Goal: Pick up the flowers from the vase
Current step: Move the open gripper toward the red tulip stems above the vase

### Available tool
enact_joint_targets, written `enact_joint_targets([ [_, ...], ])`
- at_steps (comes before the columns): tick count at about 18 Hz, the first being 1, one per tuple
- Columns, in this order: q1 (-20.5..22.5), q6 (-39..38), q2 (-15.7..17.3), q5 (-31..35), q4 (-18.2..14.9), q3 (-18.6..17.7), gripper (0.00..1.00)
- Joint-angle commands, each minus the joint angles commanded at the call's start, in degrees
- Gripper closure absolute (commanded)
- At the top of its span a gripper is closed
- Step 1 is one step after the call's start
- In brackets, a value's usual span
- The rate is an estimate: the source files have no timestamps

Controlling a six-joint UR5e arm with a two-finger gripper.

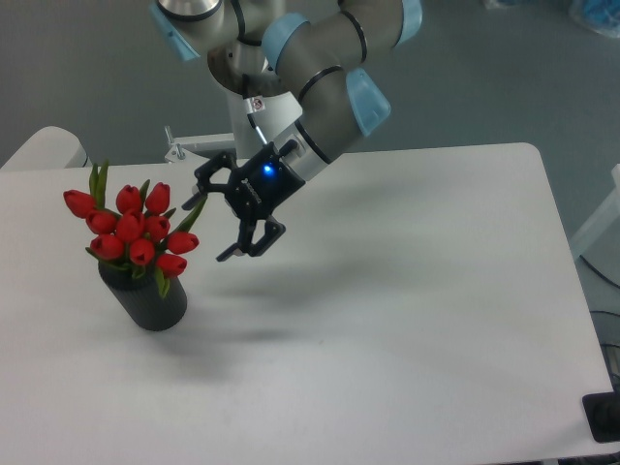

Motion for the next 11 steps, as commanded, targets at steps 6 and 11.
enact_joint_targets([
  [6,-2.9,0.2,-3.3,-1.9,1.1,1.1,0.0],
  [11,-4.4,0.1,-4.6,-1.9,2.5,1.3,0.0],
])
